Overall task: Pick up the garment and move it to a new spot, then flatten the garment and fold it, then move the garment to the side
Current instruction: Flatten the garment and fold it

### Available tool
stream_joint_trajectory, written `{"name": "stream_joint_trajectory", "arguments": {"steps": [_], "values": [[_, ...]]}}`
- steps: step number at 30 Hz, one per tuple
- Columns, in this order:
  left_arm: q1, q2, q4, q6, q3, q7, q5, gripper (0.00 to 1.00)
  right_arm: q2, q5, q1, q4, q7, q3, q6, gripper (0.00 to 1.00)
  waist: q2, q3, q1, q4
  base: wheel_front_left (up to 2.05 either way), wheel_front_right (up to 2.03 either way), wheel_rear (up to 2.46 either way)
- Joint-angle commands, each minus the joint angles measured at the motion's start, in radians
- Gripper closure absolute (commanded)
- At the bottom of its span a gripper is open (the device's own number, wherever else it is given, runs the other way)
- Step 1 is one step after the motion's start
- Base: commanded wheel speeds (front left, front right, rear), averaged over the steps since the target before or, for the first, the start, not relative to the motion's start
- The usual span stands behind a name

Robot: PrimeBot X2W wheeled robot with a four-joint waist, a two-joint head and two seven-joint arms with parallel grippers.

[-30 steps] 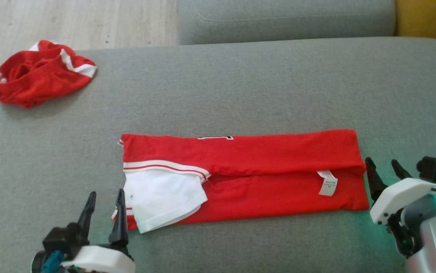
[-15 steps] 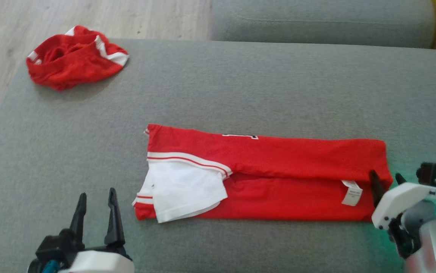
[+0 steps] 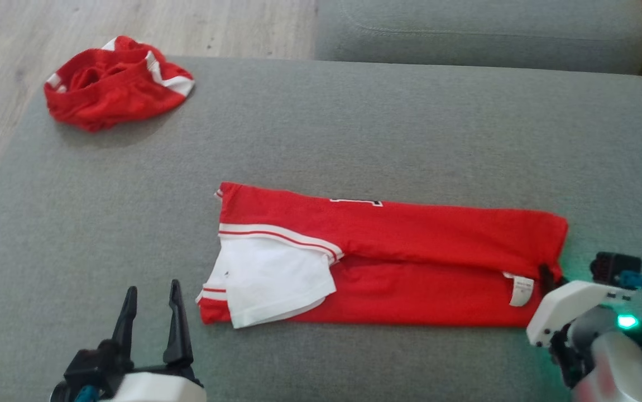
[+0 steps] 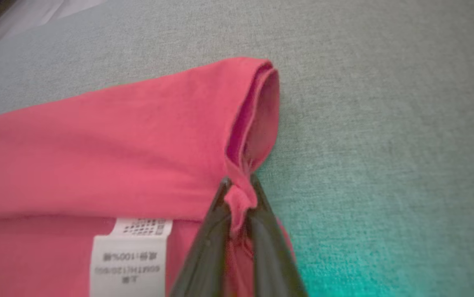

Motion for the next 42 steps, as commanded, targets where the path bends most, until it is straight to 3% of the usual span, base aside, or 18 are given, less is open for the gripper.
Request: {"name": "stream_joint_trajectory", "arguments": {"steps": [1,8,13,20,25,36,42], "values": [[-0.026,0.0,-0.025,-0.003,0.046,-0.011,0.012,0.0,0.014,0.006,-0.016,0.02,-0.023,0.037,-0.001,1.0,-0.0001,-0.005,0.0,-0.017,0.0,0.0,0.0],[-0.018,-0.001,-0.028,0.0,0.052,-0.011,0.018,0.0,0.014,0.016,-0.071,0.046,-0.115,0.026,-0.001,1.0,-0.0001,-0.02,0.0,-0.08,0.0,0.0,0.0],[-0.011,-0.002,-0.03,0.0,0.055,-0.011,0.017,0.0,-0.032,0.012,-0.093,0.015,-0.131,-0.006,-0.001,1.0,-0.0001,-0.032,0.0,-0.114,0.0,0.0,0.0],[-0.004,-0.017,-0.023,-0.009,0.049,-0.011,0.018,0.0,-0.121,0.012,-0.079,-0.1,-0.062,-0.064,-0.001,1.0,-0.0001,-0.042,0.0,-0.16,0.0,0.0,0.0],[-0.004,-0.032,-0.013,-0.017,0.05,-0.011,0.023,0.0,-0.098,0.036,-0.034,-0.206,0.023,-0.064,-0.001,1.0,-0.0001,-0.045,0.0,-0.176,0.0,0.0,0.0],[0.0,-0.04,0.002,-0.035,0.054,-0.011,0.032,0.0,-0.001,0.213,0.095,-0.493,0.184,0.174,-0.001,1.0,-0.0001,-0.071,0.0,-0.147,0.0,0.0,0.0],[-0.009,-0.019,0.006,-0.039,0.05,-0.006,0.043,0.0,0.017,0.345,0.111,-0.561,0.208,0.361,-0.001,1.0,-0.0001,-0.075,0.0,-0.102,0.0,0.0,0.0]]}}
